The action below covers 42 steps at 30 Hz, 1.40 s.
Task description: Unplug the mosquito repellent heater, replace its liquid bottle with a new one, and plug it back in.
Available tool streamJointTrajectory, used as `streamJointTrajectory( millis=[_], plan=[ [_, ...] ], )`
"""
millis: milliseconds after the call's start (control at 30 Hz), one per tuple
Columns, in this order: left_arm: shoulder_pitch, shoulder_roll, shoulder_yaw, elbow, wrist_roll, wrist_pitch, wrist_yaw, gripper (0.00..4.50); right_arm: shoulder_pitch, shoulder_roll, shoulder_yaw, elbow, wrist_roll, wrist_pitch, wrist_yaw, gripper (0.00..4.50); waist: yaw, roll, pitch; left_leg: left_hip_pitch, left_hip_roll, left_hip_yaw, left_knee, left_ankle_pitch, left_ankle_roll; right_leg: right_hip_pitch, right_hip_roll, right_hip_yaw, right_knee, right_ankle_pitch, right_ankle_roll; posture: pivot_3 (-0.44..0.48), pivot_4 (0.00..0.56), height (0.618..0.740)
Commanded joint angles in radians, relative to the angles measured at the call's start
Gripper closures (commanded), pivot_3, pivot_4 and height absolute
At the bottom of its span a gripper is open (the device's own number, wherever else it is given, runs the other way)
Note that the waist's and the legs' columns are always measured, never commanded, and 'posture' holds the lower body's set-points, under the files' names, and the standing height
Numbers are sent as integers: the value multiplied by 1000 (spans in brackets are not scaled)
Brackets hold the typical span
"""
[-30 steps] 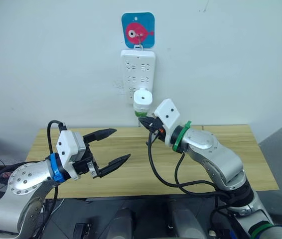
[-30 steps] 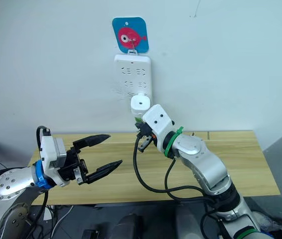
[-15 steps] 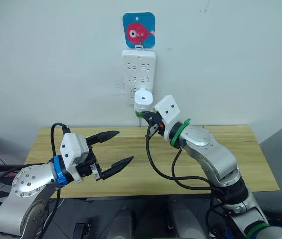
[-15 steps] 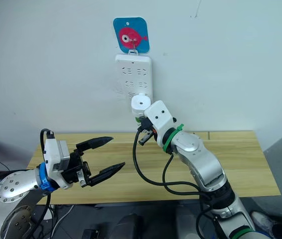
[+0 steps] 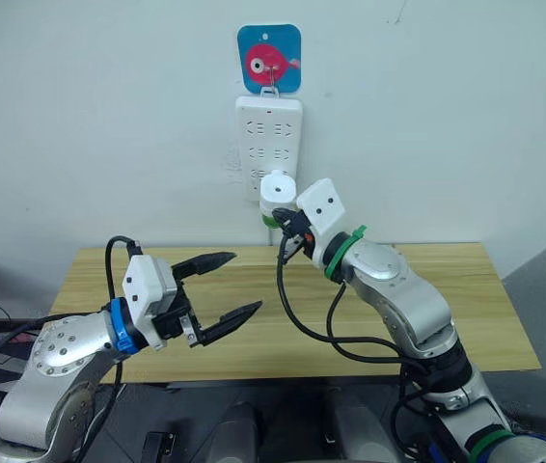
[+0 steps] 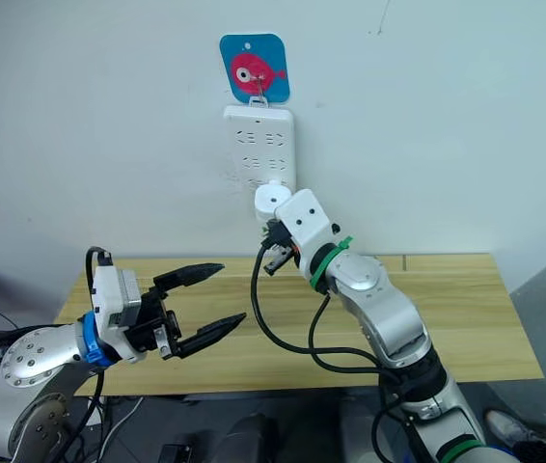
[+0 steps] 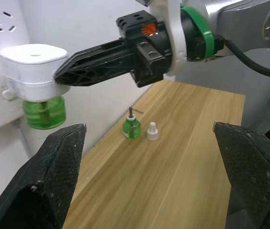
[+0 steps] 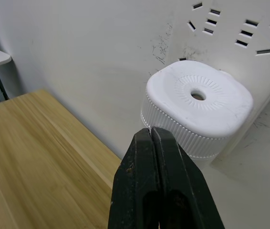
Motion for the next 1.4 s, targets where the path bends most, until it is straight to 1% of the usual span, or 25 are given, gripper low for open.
streamJointTrajectory(
  millis=[33, 567, 833, 933, 1067, 1200, 1267, 1400],
  plan=[
    [-15, 3, 0, -9, -9, -12, 2, 0, -18, -8, -14, -14, -27, -17, -8, 4473, 1, 0, 0, 0, 0, 0, 0, 0, 0, 0, 0, 0, 0, 0, 0, -25, 170, 740],
    [-40, 2, -16, -7, -6, -7, 11, 0, -7, -30, -17, -21, -48, -3, -15, 4473, 2, 0, 0, 0, 0, 0, 0, 0, 0, 0, 0, 0, 0, 0, 0, -23, 172, 740],
    [-50, 0, -20, -6, -5, -8, 14, 0, -36, -97, 29, 29, -157, -60, -34, 4473, 3, 0, 0, 1, 0, 0, 0, 0, 0, 1, 0, 0, 0, 0, 0, -23, 173, 740],
    [-53, -1, -23, -6, -5, -7, 16, 0, -38, -95, 24, 46, -181, -82, -52, 4473, 3, 0, 0, 1, 0, 0, 0, 0, 0, 1, 0, 0, 0, 0, 0, -23, 173, 740],
    [-65, -2, -28, -1, -4, -5, 21, 0, -44, -75, 3, 51, -173, -102, -47, 4473, 3, 0, 0, 1, 0, 0, 0, 3, -2, 2, 0, 0, 0, 0, 0, -25, 172, 740],
    [-70, 0, -31, 4, -4, -9, 24, 0, -17, -72, -14, -6, -126, -70, -1, 4473, 3, 0, 0, 2, 0, 0, 0, 4, -1, 2, 1, 0, 0, 0, -1, -25, 172, 740],
    [-69, 1, -32, 5, -3, -11, 24, 0, -2, -76, -13, -48, -81, -41, 45, 4473, 3, 0, 0, 1, 0, 0, 0, 4, -1, 2, 1, 0, 0, 0, -1, -27, 168, 740],
    [-72, 1, -35, 8, -3, -13, 23, 0, 4, -81, -8, -81, -72, -22, 67, 4473, 3, 0, 0, 1, 0, 0, -1, 3, -1, 2, 1, 0, -1, 0, -1, -27, 168, 740]
  ],
)
